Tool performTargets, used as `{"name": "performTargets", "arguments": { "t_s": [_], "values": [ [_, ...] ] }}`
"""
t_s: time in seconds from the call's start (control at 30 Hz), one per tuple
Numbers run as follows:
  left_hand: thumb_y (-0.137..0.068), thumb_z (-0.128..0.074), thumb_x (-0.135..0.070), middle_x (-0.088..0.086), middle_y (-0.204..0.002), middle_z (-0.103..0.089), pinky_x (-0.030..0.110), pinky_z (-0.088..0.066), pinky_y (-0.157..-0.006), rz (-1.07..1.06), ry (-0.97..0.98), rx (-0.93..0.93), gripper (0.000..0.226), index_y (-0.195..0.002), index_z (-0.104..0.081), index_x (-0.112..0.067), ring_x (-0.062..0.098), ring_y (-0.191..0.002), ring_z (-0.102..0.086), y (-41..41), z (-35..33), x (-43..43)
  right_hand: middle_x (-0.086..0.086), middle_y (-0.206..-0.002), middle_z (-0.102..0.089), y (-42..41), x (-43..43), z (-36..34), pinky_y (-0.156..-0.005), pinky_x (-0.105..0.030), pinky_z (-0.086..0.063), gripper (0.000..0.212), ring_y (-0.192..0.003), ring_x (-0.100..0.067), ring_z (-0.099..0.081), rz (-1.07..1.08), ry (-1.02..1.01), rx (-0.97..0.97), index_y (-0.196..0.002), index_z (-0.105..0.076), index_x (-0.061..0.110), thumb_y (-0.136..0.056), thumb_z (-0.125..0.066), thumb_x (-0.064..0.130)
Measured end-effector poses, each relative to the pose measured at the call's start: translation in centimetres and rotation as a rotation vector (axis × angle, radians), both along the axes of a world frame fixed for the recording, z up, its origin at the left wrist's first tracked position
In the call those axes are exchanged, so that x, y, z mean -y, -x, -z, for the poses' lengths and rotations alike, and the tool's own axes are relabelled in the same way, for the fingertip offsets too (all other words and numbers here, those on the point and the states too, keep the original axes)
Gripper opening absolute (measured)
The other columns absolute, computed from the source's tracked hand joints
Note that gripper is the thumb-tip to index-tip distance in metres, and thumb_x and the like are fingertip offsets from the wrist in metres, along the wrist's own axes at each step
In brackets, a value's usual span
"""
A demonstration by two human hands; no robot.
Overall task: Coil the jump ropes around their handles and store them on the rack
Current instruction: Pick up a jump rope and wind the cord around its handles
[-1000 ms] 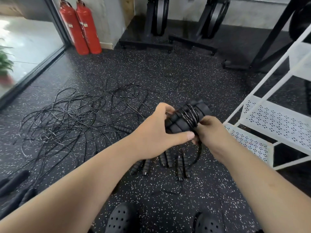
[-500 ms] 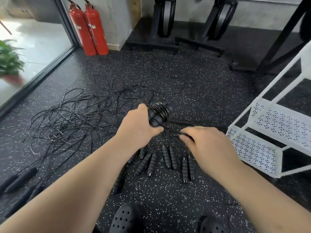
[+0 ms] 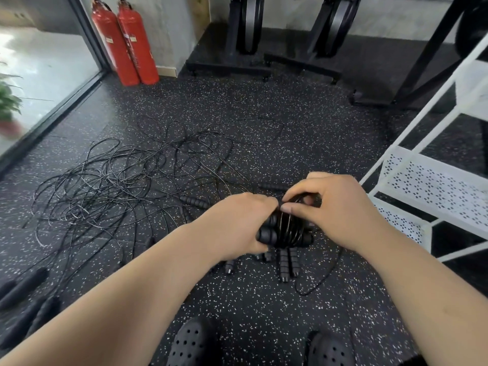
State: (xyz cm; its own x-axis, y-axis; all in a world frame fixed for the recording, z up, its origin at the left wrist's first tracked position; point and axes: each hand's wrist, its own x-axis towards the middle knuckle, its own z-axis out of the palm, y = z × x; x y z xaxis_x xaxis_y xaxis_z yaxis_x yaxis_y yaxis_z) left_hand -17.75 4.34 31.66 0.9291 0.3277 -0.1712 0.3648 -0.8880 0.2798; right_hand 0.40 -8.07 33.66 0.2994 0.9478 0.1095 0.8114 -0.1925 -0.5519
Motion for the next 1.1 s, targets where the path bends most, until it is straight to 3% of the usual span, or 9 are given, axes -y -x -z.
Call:
{"name": "performTargets", "arguments": {
  "t_s": [0.17, 0.3, 0.37, 0.57, 0.67, 0.77, 0.93, 1.0, 1.1],
  "values": [
    [-0.080, -0.088, -0.048, -0.016, -0.097, -0.052, 0.037, -0.052, -0.085, 0.022, 0.100, -0.021, 0.049, -0.100, -0.048, -0.029, 0.013, -0.093, -0.054, 0.2, -0.3, 0.1, 0.021, -0.091, -0.073, -0.7, 0.0, 0.1, -0.082, -0.023, -0.051, 0.013, -0.088, -0.003, -0.068, -0.036, 0.063, -0.236, -0.087, -0.082, 0.044, -0.079, -0.091, 0.041],
    [-0.080, -0.087, -0.050, -0.013, -0.094, -0.059, 0.036, -0.054, -0.080, -0.010, 0.128, -0.048, 0.045, -0.097, -0.051, -0.027, 0.011, -0.088, -0.058, 0.4, -0.6, 0.0, 0.014, -0.083, -0.077, -0.6, -0.1, -0.6, -0.076, -0.018, -0.050, 0.010, -0.079, -0.006, -0.070, -0.030, 0.036, -0.359, -0.084, -0.083, 0.038, -0.080, -0.092, 0.035],
    [-0.080, -0.086, -0.052, -0.009, -0.090, -0.064, 0.040, -0.058, -0.079, -0.055, 0.133, -0.106, 0.044, -0.100, -0.059, -0.024, 0.014, -0.084, -0.063, 0.5, -0.1, -0.1, 0.014, -0.083, -0.075, 0.0, 0.1, -0.9, -0.072, -0.012, -0.047, 0.011, -0.076, -0.005, -0.069, -0.070, 0.002, -0.312, -0.082, -0.082, 0.037, -0.080, -0.092, 0.033],
    [-0.076, -0.086, -0.054, -0.004, -0.089, -0.067, 0.039, -0.062, -0.076, -0.167, 0.154, -0.204, 0.047, -0.106, -0.069, -0.023, 0.018, -0.080, -0.067, 0.3, 1.2, -0.3, 0.019, -0.084, -0.067, 2.6, 0.1, -0.7, -0.073, -0.012, -0.047, 0.007, -0.083, -0.004, -0.067, -0.211, -0.057, -0.031, -0.089, -0.082, 0.036, -0.085, -0.088, 0.036],
    [-0.077, -0.089, -0.050, -0.010, -0.081, -0.064, 0.037, -0.058, -0.075, -0.086, 0.153, -0.160, 0.040, -0.095, -0.063, -0.026, 0.013, -0.078, -0.063, 0.2, 0.7, 0.0, 0.017, -0.086, -0.069, 1.5, -0.3, 0.0, -0.075, -0.012, -0.047, 0.007, -0.083, -0.006, -0.068, -0.143, -0.082, -0.085, -0.089, -0.082, 0.035, -0.085, -0.088, 0.032],
    [-0.076, -0.090, -0.048, -0.014, -0.085, -0.058, 0.038, -0.054, -0.079, -0.004, 0.157, -0.064, 0.047, -0.086, -0.047, -0.032, 0.012, -0.084, -0.058, 0.3, 0.1, 0.4, 0.015, -0.087, -0.072, 0.3, -0.6, 0.6, -0.074, -0.011, -0.043, 0.008, -0.085, -0.006, -0.068, -0.080, -0.055, -0.164, -0.086, -0.082, 0.035, -0.085, -0.088, 0.029],
    [-0.079, -0.091, -0.043, -0.025, -0.097, -0.048, 0.027, -0.043, -0.090, 0.040, 0.165, 0.115, 0.059, -0.122, -0.051, -0.036, 0.004, -0.097, -0.049, 0.5, -1.1, 0.2, 0.014, -0.091, -0.078, -1.8, -0.4, 0.6, -0.082, -0.026, -0.053, 0.006, -0.087, -0.005, -0.072, -0.002, 0.068, -0.320, -0.088, -0.082, 0.032, -0.089, -0.083, 0.039],
    [-0.079, -0.090, -0.044, -0.024, -0.099, -0.054, 0.023, -0.041, -0.088, 0.037, 0.202, 0.183, 0.060, -0.126, -0.053, -0.034, 0.002, -0.095, -0.051, 0.7, -1.7, 0.3, 0.008, -0.084, -0.078, -2.2, -0.2, 0.4, -0.070, -0.021, -0.054, 0.016, -0.073, -0.006, -0.070, -0.023, 0.058, -0.464, -0.090, -0.081, 0.023, -0.088, -0.080, 0.039],
    [-0.079, -0.090, -0.042, -0.017, -0.095, -0.061, 0.023, -0.045, -0.083, -0.012, 0.294, 0.253, 0.057, -0.123, -0.054, -0.034, 0.004, -0.093, -0.056, 0.9, -2.3, 0.9, 0.003, -0.066, -0.065, -2.3, -0.2, 0.0, -0.044, -0.010, -0.040, 0.017, -0.045, 0.000, -0.053, 0.007, 0.081, -0.804, -0.093, -0.072, 0.004, -0.096, -0.072, 0.020]
  ]
}}
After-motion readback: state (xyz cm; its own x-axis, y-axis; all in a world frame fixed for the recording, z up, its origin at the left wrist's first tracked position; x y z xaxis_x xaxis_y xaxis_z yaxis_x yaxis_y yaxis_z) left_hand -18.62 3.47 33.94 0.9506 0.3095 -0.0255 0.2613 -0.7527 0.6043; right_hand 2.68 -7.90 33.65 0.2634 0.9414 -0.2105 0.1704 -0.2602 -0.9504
